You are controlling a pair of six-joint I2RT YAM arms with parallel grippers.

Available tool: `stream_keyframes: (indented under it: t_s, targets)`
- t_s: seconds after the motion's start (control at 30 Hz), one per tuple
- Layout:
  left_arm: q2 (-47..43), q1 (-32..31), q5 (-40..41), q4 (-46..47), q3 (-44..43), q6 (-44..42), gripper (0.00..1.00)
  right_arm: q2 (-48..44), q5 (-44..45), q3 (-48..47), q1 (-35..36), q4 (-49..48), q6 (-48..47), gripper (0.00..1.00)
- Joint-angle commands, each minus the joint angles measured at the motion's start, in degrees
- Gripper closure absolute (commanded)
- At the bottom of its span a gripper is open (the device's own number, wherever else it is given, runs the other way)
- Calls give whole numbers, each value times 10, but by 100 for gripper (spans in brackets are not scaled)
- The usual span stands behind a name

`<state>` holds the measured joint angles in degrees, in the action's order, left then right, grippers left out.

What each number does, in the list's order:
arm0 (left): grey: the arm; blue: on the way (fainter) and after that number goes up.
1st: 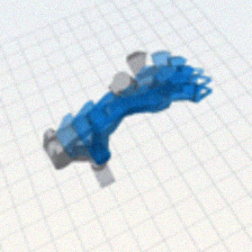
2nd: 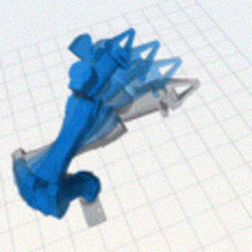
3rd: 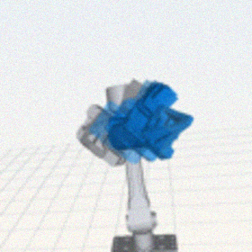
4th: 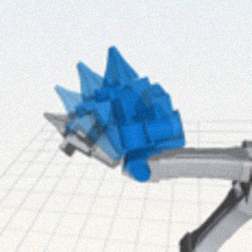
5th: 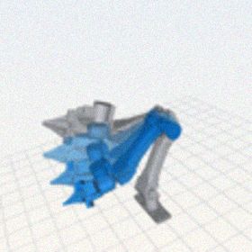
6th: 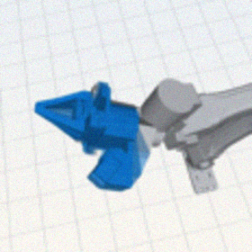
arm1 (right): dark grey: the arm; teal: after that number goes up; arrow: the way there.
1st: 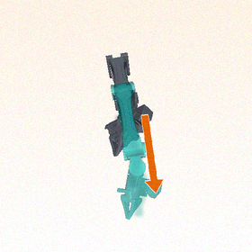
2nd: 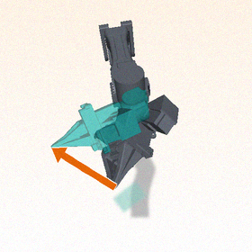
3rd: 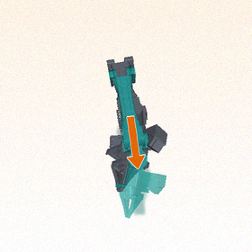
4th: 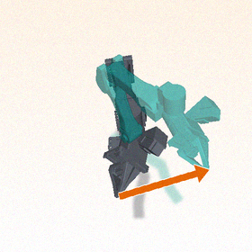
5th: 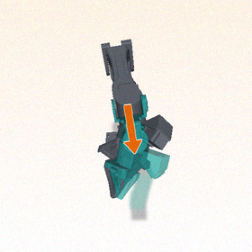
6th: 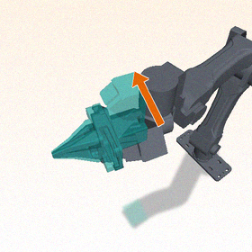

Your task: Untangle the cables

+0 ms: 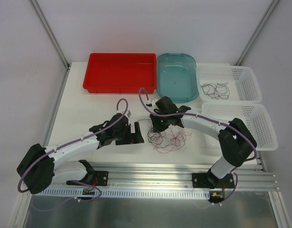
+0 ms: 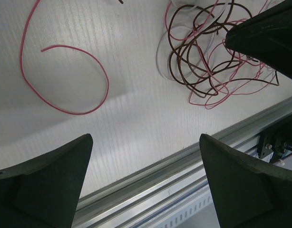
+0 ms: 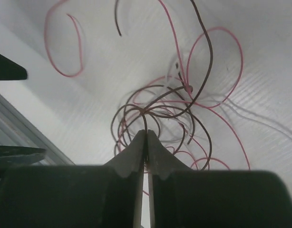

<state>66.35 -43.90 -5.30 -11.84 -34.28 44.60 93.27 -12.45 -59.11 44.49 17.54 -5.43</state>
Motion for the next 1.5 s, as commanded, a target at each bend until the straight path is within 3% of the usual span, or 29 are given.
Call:
stream_keyframes:
  t_s: [0.0, 0.1, 0.37, 0.53, 0.67, 0.77, 1.03, 1.3, 1.47]
  targets:
    - [-37, -4, 23, 11, 8, 8, 4, -56, 8, -84, 13, 10, -6, 95]
    - [-76, -3, 38, 10, 7, -2, 3, -74, 19, -143, 18, 48, -4, 98]
    - [-199, -2, 91, -9, -24, -44, 3, -62, 39, -416, 38, 123, 9, 99]
    - [-226, -2, 105, -26, -43, -71, 3, -78, 66, -489, 41, 111, 28, 99]
    - [-228, -2, 114, -31, -44, -74, 3, -121, 102, -477, 41, 70, 37, 99]
    - [-214, -2, 112, -31, -41, -72, 3, -170, 144, -411, 41, 42, 38, 99]
    - [-141, -2, 110, -5, -67, -74, 3, -208, 159, -332, 41, 58, 71, 99]
    - [-52, -5, 61, 92, -88, -79, 5, -217, 177, -347, 40, 82, 67, 99]
    - [-14, -6, 85, 117, -76, -81, 5, -220, 186, -378, 41, 102, 62, 99]
